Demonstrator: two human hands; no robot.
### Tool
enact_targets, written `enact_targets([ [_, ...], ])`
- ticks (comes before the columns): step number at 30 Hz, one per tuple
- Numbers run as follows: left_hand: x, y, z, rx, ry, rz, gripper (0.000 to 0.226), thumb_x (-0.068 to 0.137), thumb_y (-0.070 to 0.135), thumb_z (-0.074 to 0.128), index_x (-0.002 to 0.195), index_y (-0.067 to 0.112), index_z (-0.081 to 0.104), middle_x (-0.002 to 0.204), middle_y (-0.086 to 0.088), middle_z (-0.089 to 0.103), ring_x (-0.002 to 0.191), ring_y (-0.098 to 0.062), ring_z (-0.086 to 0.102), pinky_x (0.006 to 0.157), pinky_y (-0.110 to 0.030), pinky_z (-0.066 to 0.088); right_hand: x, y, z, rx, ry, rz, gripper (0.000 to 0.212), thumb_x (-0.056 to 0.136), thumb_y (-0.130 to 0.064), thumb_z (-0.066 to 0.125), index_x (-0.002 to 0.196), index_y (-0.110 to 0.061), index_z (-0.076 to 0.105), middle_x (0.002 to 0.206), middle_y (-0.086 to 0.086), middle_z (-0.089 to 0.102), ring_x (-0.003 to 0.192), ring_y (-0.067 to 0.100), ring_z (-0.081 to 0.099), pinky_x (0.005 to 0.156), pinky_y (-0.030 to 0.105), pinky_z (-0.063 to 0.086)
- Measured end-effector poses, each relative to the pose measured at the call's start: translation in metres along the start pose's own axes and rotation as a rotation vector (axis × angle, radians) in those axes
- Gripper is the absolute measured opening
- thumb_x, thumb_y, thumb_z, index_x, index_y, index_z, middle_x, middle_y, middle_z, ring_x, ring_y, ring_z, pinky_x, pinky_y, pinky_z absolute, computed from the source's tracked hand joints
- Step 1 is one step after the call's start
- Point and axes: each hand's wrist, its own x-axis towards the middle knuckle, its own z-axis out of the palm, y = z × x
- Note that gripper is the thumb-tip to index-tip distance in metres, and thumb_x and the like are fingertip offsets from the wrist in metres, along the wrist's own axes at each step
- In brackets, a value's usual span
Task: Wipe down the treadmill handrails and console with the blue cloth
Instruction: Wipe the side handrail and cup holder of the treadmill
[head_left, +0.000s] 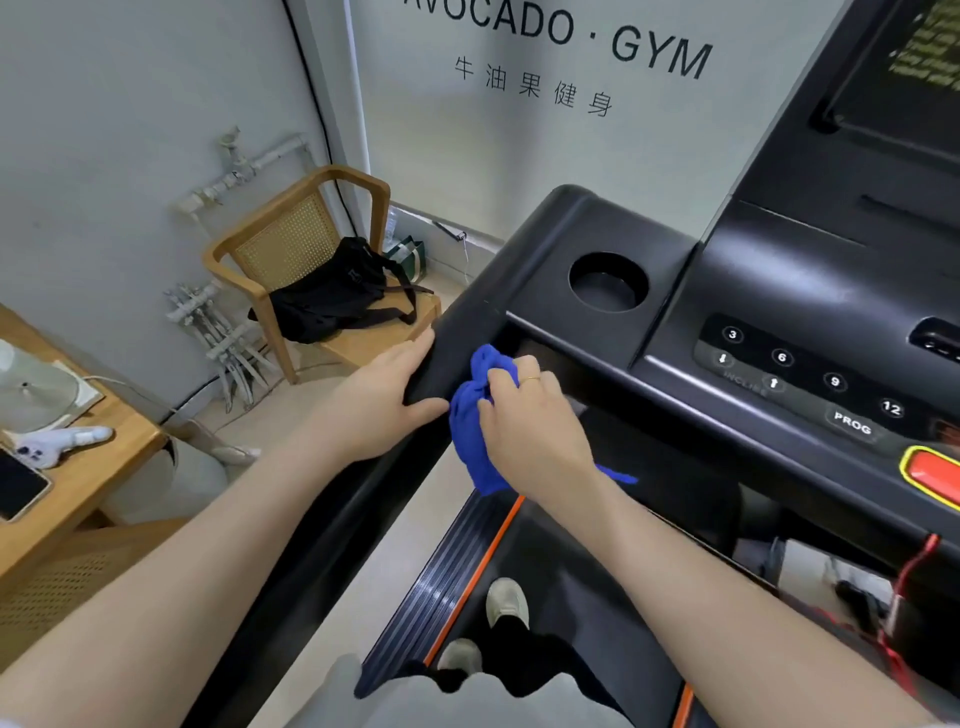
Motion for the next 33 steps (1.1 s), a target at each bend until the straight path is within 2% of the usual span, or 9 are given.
enact_targets([
  [6,-0.002,0.0,-0.001,-0.016,-0.004,-0.003,0.077,0.088,0.036,0.057,0.148,0.022,0.011,0.155,0.001,0.022,0.14,-0.017,0.025,0.111,-0.032,0.024,-0.018,0.047,-0.023,0.032,-0.159,0.212,0.038,0.095,-0.022,0.038,0.062,-0.006,0.048,0.066,0.005,0.048,0.079,0.028,0.049,0.065,0.033,0.036],
  [12,-0.002,0.004,-0.006,-0.02,0.013,-0.013,0.078,0.086,0.036,0.061,0.148,0.024,0.015,0.151,0.001,0.032,0.134,-0.021,0.036,0.106,-0.033,0.031,-0.01,0.029,-0.021,0.088,-0.061,0.305,0.029,0.092,-0.021,0.043,0.089,-0.001,0.066,0.091,0.013,0.067,0.087,0.03,0.059,0.067,0.03,0.043],
  [20,-0.009,0.004,-0.004,-0.063,0.079,0.009,0.07,0.088,0.033,0.058,0.147,0.025,0.02,0.149,0.003,0.035,0.133,-0.018,0.038,0.1,-0.03,0.034,-0.004,-0.023,0.004,-0.013,0.168,0.13,0.029,0.093,-0.01,0.038,0.111,-0.006,0.061,0.109,0.012,0.046,0.084,0.03,0.054,0.073,0.036,0.047],
  [22,-0.008,0.003,-0.004,-0.057,0.09,0.006,0.071,0.087,0.034,0.06,0.147,0.025,0.022,0.149,0.004,0.037,0.132,-0.018,0.039,0.1,-0.029,0.033,-0.022,-0.014,-0.007,0.121,0.182,0.127,0.027,0.09,-0.008,0.042,0.107,-0.007,0.063,0.113,0.01,0.046,0.087,0.026,0.054,0.078,0.031,0.045],
  [25,-0.008,0.001,-0.003,-0.054,0.101,-0.011,0.072,0.086,0.035,0.061,0.147,0.026,0.023,0.149,0.004,0.037,0.133,-0.019,0.039,0.1,-0.029,0.033,-0.035,-0.013,-0.034,0.366,0.271,0.179,0.021,0.086,-0.004,0.049,0.093,-0.016,0.066,0.113,0.0,0.049,0.092,0.009,0.047,0.073,0.003,0.033],
  [27,-0.008,0.001,-0.002,-0.05,0.101,-0.013,0.072,0.086,0.035,0.061,0.147,0.026,0.023,0.148,0.002,0.039,0.131,-0.02,0.041,0.1,-0.03,0.034,-0.029,-0.012,-0.037,0.44,0.324,0.188,0.014,0.085,-0.011,0.057,0.09,-0.021,0.065,0.116,-0.001,0.051,0.098,0.006,0.046,0.083,0.005,0.033],
  [29,-0.008,0.001,-0.003,-0.059,0.094,-0.005,0.072,0.087,0.034,0.06,0.147,0.026,0.021,0.147,0.001,0.04,0.13,-0.021,0.042,0.1,-0.031,0.035,-0.025,-0.009,-0.026,0.224,0.231,0.248,0.01,0.087,-0.023,0.061,0.095,-0.021,0.066,0.136,0.004,0.043,0.118,0.019,0.043,0.098,0.023,0.032],
  [31,-0.008,0.001,-0.002,-0.062,0.081,0.002,0.071,0.088,0.034,0.058,0.147,0.026,0.02,0.148,0.0,0.039,0.13,-0.022,0.041,0.1,-0.032,0.035,-0.026,-0.001,-0.008,-0.289,0.257,0.263,0.016,0.086,-0.031,0.06,0.089,-0.019,0.069,0.148,0.009,0.034,0.133,0.036,0.033,0.1,0.042,0.024],
  [33,-0.008,0.001,-0.002,-0.054,0.079,0.005,0.071,0.088,0.035,0.058,0.147,0.025,0.02,0.149,-0.001,0.037,0.132,-0.023,0.04,0.102,-0.034,0.034,-0.028,-0.004,-0.003,-0.538,0.283,0.162,0.015,0.083,-0.023,0.06,0.078,-0.012,0.069,0.131,0.012,0.054,0.121,0.038,0.046,0.091,0.044,0.027],
])
